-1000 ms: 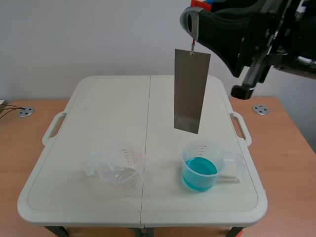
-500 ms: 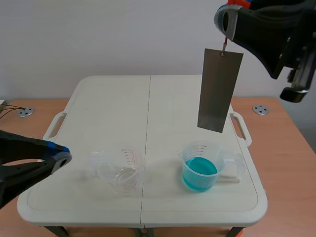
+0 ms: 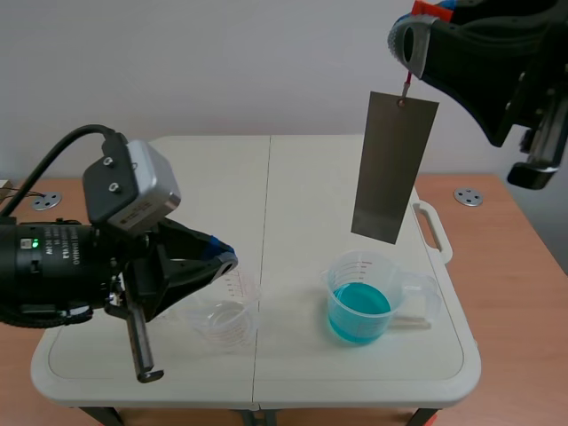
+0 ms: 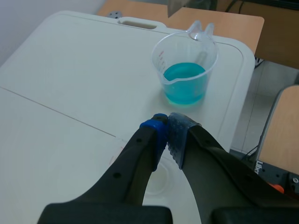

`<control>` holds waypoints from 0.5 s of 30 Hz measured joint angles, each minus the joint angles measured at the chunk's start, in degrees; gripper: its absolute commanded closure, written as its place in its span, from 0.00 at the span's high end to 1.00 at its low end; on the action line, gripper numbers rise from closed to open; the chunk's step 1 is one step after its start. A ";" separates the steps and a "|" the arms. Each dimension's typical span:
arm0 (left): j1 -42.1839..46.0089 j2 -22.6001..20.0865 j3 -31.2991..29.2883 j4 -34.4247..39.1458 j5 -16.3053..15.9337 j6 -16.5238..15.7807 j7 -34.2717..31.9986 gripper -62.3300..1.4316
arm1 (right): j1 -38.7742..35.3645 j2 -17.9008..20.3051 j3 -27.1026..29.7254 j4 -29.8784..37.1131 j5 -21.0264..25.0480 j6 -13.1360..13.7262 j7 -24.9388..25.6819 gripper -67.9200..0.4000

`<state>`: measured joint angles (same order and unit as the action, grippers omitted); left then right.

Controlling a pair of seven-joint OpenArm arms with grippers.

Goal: Hold the metal plate by the orange handle, dip it into the blue solution, take it out and point at it, then put the plate back in the beaker on the left.
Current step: 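Point at the plate with the left hand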

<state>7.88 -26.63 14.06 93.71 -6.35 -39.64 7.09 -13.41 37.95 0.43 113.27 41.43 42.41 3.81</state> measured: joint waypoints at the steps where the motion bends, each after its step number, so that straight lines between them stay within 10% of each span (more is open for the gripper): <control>1: -1.16 0.87 0.74 -1.16 0.83 0.00 0.00 0.07 | 0.00 0.00 0.00 0.00 0.00 0.00 0.00 0.02; 15: -10.82 7.98 7.80 -9.27 3.98 0.00 0.00 0.07 | 0.00 0.00 0.00 0.00 0.00 0.00 -0.68 0.02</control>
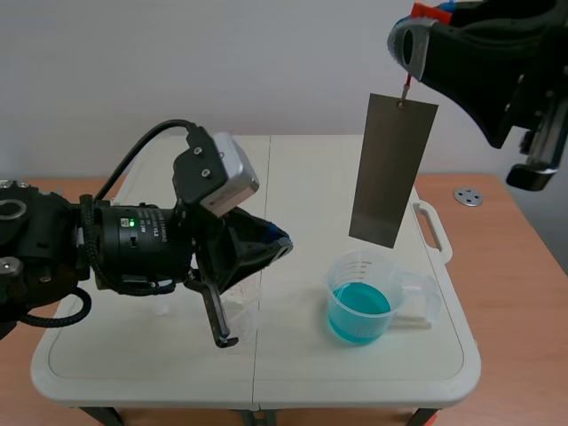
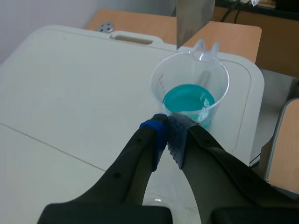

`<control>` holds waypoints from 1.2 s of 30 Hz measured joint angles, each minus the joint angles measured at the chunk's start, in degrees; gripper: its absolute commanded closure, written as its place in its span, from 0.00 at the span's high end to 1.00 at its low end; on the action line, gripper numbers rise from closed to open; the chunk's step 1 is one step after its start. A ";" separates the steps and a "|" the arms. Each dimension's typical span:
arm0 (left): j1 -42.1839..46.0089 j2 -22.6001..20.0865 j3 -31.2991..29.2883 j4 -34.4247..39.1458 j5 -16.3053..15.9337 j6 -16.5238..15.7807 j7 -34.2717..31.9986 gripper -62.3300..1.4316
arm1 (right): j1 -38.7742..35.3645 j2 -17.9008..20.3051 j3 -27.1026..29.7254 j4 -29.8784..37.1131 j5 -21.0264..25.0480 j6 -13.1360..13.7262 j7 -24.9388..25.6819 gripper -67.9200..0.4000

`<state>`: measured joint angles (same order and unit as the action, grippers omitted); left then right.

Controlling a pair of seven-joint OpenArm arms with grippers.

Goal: Hold the metal plate by the orange handle, dip it into the blue solution, take it out and point at it, then put the plate back in the beaker on the left.
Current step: 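Point at the plate with the left hand, then lower the plate into the blue solution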

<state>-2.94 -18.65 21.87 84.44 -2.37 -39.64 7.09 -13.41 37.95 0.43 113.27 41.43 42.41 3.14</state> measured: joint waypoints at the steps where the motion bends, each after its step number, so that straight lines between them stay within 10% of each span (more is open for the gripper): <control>1: -0.35 0.33 0.17 0.00 -0.02 0.00 -0.02 0.07 | 0.00 0.00 0.00 0.00 0.00 0.00 -0.02 0.02; 36: -1.05 5.33 3.13 0.02 1.79 1.31 1.09 0.07 | 0.00 0.00 0.00 0.00 0.00 0.00 0.00 0.02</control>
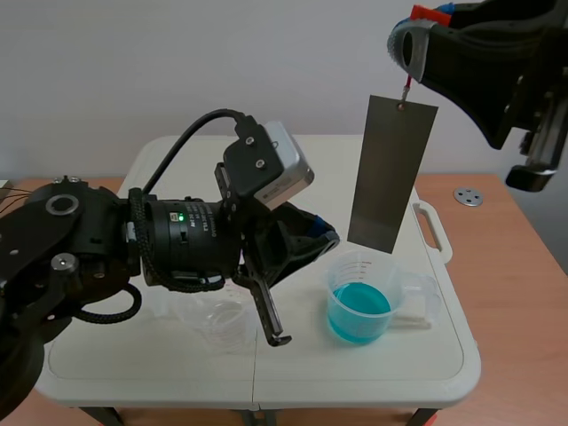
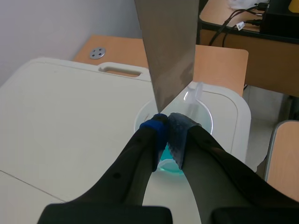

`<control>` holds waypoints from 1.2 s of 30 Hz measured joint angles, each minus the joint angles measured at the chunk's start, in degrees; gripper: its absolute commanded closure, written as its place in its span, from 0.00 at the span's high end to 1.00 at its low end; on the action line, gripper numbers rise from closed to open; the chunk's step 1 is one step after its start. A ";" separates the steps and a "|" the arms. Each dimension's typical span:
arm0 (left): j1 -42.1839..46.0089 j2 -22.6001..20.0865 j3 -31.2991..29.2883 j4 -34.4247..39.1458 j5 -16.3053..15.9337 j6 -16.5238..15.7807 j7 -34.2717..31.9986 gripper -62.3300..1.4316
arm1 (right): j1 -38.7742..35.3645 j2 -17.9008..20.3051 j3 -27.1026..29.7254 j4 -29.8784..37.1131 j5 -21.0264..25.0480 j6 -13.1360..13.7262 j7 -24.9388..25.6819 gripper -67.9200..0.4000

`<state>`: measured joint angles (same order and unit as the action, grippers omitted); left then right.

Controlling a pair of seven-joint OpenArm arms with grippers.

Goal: Hold the metal plate by the orange handle, dip it into the blue solution, take it out and point at it, then put the plate back in the beaker on the left.
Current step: 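Lower the plate into the blue solution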

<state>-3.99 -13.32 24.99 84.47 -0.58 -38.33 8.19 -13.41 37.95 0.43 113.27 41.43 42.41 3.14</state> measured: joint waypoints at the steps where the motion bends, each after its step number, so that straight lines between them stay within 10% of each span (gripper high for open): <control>1: 0.02 -0.94 -0.04 0.02 -1.38 0.31 0.00 0.07 | 0.00 0.00 0.00 0.00 0.00 0.00 -0.02 0.02; 12: 14.40 -23.10 -17.16 13.94 -14.80 1.84 -0.37 0.07 | 0.00 0.00 0.00 0.00 -0.09 0.00 -1.22 0.02; 18: 31.98 -32.76 -32.00 15.61 -16.39 5.33 -0.63 0.07 | 0.00 -0.02 0.00 -0.02 -1.11 0.00 -1.31 0.02; 26: 55.52 -33.92 -46.42 14.49 -10.62 10.12 -0.70 0.07 | 0.02 -2.78 -0.02 -2.38 -3.85 -0.02 -1.29 0.02; 36: 68.94 -32.68 -41.31 5.11 -8.44 10.73 -5.33 0.07 | 0.07 -3.04 -2.49 -6.36 -6.86 -0.04 2.16 0.02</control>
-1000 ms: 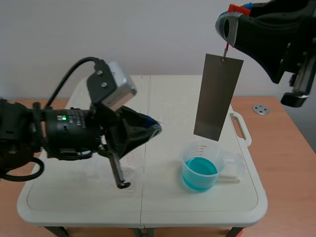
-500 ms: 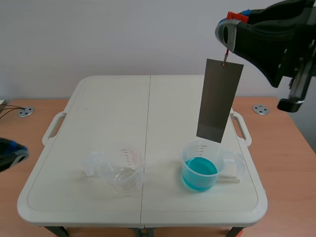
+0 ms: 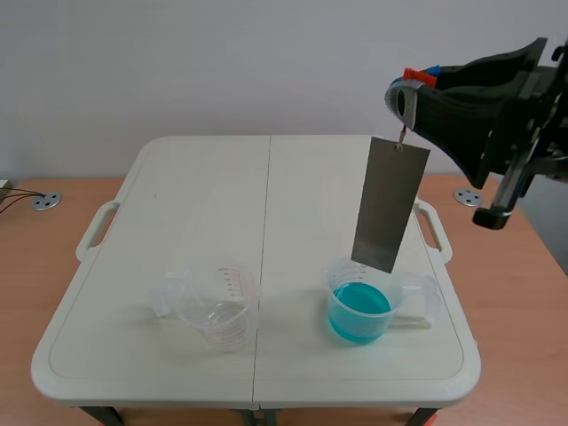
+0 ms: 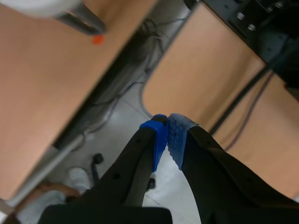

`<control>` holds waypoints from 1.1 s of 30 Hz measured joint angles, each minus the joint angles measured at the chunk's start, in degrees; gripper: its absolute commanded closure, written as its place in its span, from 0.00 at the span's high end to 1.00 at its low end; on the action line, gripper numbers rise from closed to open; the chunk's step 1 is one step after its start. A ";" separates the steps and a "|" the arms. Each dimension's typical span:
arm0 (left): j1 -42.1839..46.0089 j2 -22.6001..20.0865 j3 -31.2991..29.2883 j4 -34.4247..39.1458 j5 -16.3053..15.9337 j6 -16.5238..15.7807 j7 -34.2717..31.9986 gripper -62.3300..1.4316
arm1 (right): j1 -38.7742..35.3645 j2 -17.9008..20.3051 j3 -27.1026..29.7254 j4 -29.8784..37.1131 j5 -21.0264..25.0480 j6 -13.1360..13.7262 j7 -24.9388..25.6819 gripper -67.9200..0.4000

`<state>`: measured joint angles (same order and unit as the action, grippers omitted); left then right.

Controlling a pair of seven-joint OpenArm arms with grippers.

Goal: Hold the metal plate by the orange handle, dip it into the blue solution, take it out and point at it, then put the plate back in the beaker on the left.
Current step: 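Lower the plate into the blue solution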

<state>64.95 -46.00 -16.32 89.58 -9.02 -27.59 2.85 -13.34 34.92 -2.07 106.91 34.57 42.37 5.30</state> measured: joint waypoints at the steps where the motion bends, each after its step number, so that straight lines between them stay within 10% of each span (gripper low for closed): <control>1: -0.04 -0.02 1.31 -1.05 0.00 0.00 -0.26 0.07 | 0.13 0.02 -0.42 -0.63 -0.74 -0.02 0.26 0.02; 15: -1.46 -0.02 17.38 -8.28 0.81 0.20 -1.60 0.07 | 3.93 -1.31 -6.43 -9.57 -5.14 -0.07 2.64 0.02; 33: -2.62 -0.04 18.01 -11.87 0.83 0.44 -1.62 0.07 | 8.72 -7.15 -12.31 -23.06 -15.13 -0.09 6.62 0.02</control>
<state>62.33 -46.04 1.69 77.71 -8.19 -27.16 1.23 -4.62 27.77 -14.37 83.85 19.44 42.28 11.92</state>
